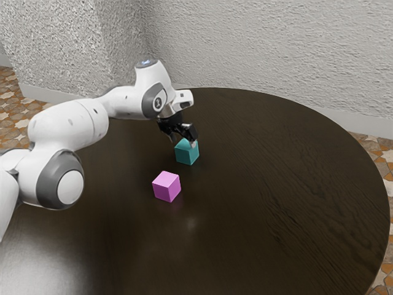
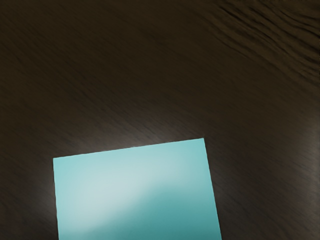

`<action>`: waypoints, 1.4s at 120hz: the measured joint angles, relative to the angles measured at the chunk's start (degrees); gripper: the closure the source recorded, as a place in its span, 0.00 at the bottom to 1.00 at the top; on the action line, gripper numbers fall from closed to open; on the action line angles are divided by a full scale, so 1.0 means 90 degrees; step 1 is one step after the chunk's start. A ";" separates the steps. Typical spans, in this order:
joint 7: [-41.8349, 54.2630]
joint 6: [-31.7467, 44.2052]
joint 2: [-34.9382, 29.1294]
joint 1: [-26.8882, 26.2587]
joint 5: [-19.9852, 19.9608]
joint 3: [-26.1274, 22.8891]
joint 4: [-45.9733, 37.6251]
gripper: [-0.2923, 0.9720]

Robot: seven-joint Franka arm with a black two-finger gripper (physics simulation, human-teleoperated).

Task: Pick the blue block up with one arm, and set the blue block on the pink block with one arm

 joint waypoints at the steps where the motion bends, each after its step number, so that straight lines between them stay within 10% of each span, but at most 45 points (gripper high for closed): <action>1: -0.0015 0.0004 0.0004 0.0001 -0.0028 0.0007 -0.0001 0.23; 43: -0.0464 0.0075 0.0066 0.0004 -0.0632 0.0143 -0.0144 0.23; 168: -0.0051 0.0419 0.0274 -0.0070 -0.0659 0.0264 -0.0088 0.24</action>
